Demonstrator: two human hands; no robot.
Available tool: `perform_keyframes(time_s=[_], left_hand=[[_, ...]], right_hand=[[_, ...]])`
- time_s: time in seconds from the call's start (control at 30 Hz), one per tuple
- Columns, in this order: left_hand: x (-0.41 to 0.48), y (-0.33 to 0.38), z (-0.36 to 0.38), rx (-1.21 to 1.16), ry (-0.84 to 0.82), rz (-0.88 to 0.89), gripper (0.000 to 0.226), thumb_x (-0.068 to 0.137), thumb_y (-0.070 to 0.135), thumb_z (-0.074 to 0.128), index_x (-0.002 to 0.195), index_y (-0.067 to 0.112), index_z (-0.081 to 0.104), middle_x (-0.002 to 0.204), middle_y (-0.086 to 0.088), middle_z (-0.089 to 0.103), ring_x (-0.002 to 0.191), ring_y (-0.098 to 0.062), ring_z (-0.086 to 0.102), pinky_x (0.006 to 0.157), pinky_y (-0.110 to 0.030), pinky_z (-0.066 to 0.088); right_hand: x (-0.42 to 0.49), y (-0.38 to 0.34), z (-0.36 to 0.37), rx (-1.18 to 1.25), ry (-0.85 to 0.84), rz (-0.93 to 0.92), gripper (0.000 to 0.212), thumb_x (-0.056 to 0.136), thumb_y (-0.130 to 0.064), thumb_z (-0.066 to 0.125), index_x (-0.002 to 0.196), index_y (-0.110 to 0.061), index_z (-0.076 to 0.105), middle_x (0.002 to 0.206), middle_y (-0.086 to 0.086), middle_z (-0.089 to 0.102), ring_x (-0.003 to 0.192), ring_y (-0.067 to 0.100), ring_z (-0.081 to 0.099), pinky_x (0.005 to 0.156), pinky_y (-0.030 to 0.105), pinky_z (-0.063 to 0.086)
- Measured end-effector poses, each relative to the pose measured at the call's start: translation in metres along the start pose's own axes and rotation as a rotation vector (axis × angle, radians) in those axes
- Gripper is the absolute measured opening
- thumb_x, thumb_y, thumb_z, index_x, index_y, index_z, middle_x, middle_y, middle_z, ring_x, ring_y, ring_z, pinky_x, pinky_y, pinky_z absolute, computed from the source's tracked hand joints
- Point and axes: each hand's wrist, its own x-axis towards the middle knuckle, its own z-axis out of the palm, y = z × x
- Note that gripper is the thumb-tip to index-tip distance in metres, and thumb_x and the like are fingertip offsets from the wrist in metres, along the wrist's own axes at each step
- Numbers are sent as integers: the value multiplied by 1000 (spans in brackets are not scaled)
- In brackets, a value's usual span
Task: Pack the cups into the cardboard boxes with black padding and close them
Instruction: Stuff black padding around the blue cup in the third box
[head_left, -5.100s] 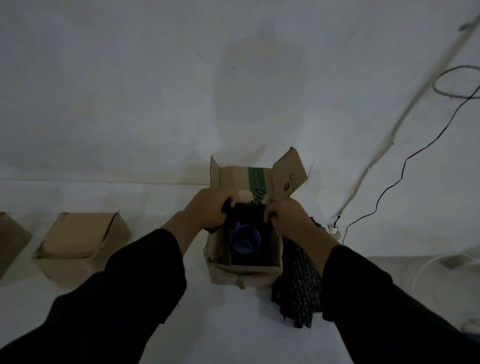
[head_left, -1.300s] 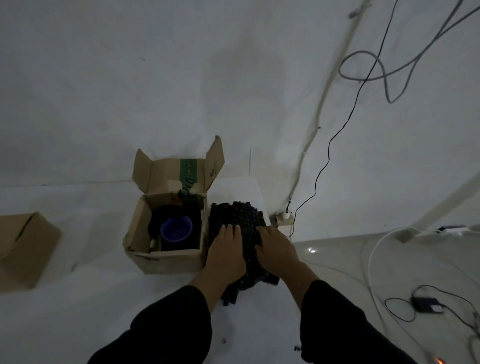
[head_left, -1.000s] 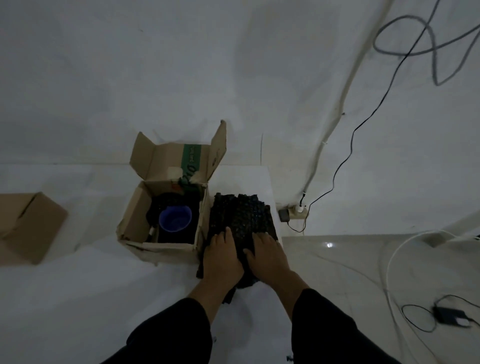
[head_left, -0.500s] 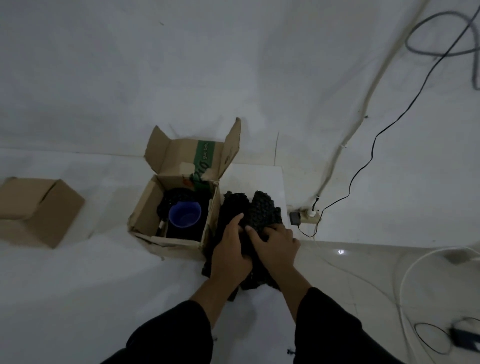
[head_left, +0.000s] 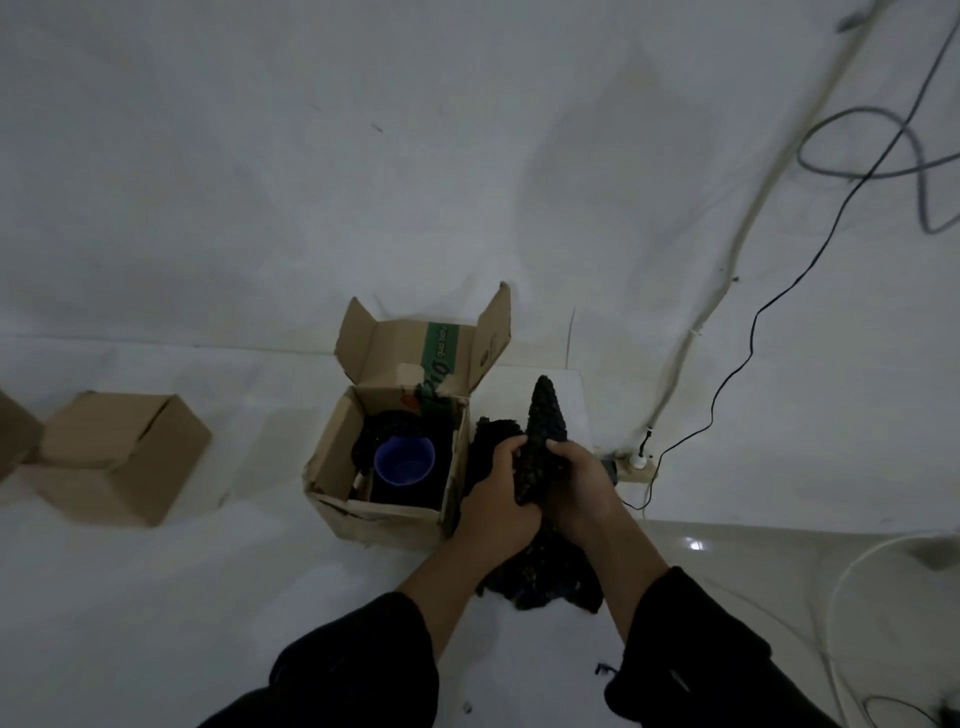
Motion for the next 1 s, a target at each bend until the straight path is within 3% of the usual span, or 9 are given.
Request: perform_keyframes(time_s=[0.13, 0.27, 0.4, 0.47, 0.53, 0.6, 0.73, 0.87, 1.0], left_hand=[[-3, 5, -19, -62, -28, 34, 72, 86, 3, 44, 140, 41, 16, 107, 3, 48, 94, -23, 58, 86, -44, 52], [-9, -2, -40, -89, 8, 89, 67, 85, 5, 42, 138, 39, 18, 118, 4, 49, 90, -23, 62, 80, -38, 54], [-16, -17, -64, -55, 160, 160, 43, 87, 7, 49, 117, 25, 25, 96, 5, 46, 79, -21, 57, 66, -35, 46], [-17, -26, -74, -22, 232, 198, 35, 82, 13, 52, 104, 20, 26, 87, 2, 39, 70, -20, 48, 58, -28, 38], [-15, -35, -86, 71, 272, 258, 34, 74, 14, 51, 99, 16, 29, 96, 0, 31, 77, -15, 39, 57, -18, 33], [-12, -43, -99, 183, 274, 266, 35, 73, 6, 54, 103, 14, 37, 107, -1, 29, 82, -14, 38, 57, -20, 31], [-8, -60, -115, 302, 209, 274, 45, 75, -4, 53, 116, 16, 49, 119, 0, 46, 96, -15, 49, 70, -21, 39], [-1, -72, -114, 391, 157, 296, 46, 74, -5, 51, 115, 15, 58, 121, -3, 56, 107, -21, 55, 86, -31, 48], [7, -77, -110, 518, 37, 245, 45, 79, 1, 52, 120, 17, 62, 125, -3, 59, 116, -20, 53, 97, -30, 43]], right_hand=[[2, -9, 15, -18, -96, -106, 39, 90, -6, 49, 129, -2, 48, 124, 21, 57, 114, 38, 55, 96, 50, 46], [1, -16, 40, -71, -92, -316, 37, 84, 10, 55, 110, -15, 45, 105, 19, 62, 95, 31, 63, 83, 45, 52], [1, -9, 67, -384, 19, -529, 59, 79, 6, 68, 119, -23, 37, 97, 13, 64, 88, 27, 65, 78, 42, 56], [3, -3, 81, -494, 28, -653, 61, 79, 1, 71, 122, -23, 34, 98, 12, 65, 87, 22, 66, 72, 30, 57], [8, 1, 93, -668, 58, -790, 63, 80, -5, 73, 127, -18, 33, 106, 11, 63, 93, 19, 64, 68, 17, 55], [15, 2, 105, -854, 93, -875, 66, 80, -9, 73, 132, -13, 34, 117, 7, 58, 104, 18, 59, 73, 16, 51], [33, 3, 117, -1242, 95, -890, 69, 85, -14, 68, 142, -7, 31, 137, 9, 46, 125, 23, 46, 98, 28, 41], [44, 8, 120, -1678, 54, -790, 61, 91, -19, 61, 142, -6, 31, 142, 13, 34, 124, 30, 44, 94, 31, 41], [51, 17, 120, -1985, 56, -682, 53, 95, -28, 53, 139, -5, 34, 144, 16, 30, 121, 33, 47, 94, 38, 45]])
